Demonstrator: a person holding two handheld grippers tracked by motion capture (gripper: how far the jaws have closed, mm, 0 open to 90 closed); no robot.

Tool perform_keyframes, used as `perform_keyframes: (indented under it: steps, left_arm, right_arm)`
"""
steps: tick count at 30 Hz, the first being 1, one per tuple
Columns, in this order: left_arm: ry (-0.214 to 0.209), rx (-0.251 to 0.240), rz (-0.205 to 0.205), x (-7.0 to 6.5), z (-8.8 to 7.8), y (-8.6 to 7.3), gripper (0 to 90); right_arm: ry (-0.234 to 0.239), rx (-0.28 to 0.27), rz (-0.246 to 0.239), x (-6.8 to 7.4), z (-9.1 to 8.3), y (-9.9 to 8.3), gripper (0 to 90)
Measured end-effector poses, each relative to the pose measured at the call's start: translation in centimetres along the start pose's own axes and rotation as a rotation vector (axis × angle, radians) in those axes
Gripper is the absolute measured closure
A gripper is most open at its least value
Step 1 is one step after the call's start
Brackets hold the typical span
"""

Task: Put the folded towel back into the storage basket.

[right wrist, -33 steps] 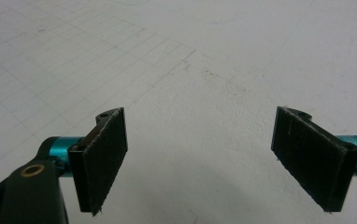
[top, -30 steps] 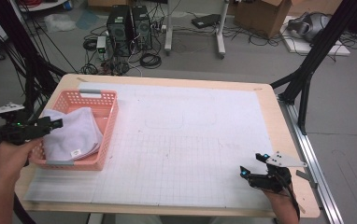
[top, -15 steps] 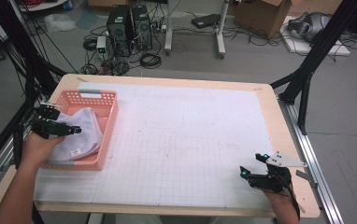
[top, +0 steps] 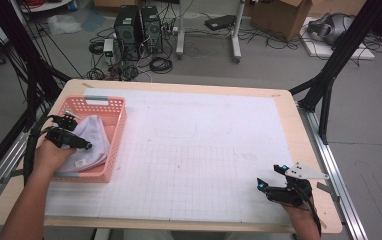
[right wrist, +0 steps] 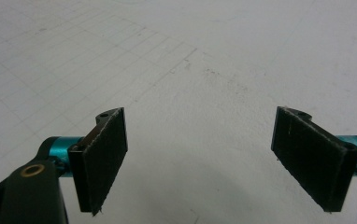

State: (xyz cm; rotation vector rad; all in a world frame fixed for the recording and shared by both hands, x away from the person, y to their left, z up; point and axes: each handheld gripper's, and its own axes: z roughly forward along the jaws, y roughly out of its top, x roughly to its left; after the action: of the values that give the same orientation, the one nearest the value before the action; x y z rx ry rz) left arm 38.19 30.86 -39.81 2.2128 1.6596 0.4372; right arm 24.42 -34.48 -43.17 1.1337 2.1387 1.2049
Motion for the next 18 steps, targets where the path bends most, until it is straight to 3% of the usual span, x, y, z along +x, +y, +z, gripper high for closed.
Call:
perform_keyframes:
  steps: [5, 8, 10, 13, 15, 17, 18]
  left_arm:
    - [-0.06, -0.011, 0.019, -0.3, 0.6, 0.3, 40.3]
    - [-0.096, -0.034, 0.063, -0.4, 0.7, 0.4, 41.4]
    - [-0.124, -0.059, 0.107, -0.7, 0.8, 0.4, 42.7]
    - [-0.173, -0.107, 0.205, -1.3, 1.0, 0.4, 45.3]
    - [-0.176, -0.14, 0.266, -1.7, 1.0, 0.3, 45.5]
    - [-0.157, -0.156, 0.232, -1.5, 0.7, 0.4, 43.6]
    - [-0.146, -0.168, 0.189, -1.3, 0.4, 0.4, 39.9]
  right_arm:
    - [0.001, -0.001, -0.001, 0.1, 0.0, 0.1, 17.5]
    - [0.0, -0.004, -0.003, 0.0, 0.0, 0.0, 17.5]
    - [0.002, -0.001, -0.003, 0.0, 0.1, 0.0, 17.5]
    - [0.006, 0.002, -0.005, 0.1, 0.1, 0.1, 17.5]
    - [0.006, 0.002, -0.005, 0.1, 0.2, 0.1, 17.5]
    - [0.003, 0.003, -0.007, 0.0, 0.2, 0.1, 17.5]
    - [0.005, 0.002, -0.003, 0.0, 0.2, 0.1, 17.5]
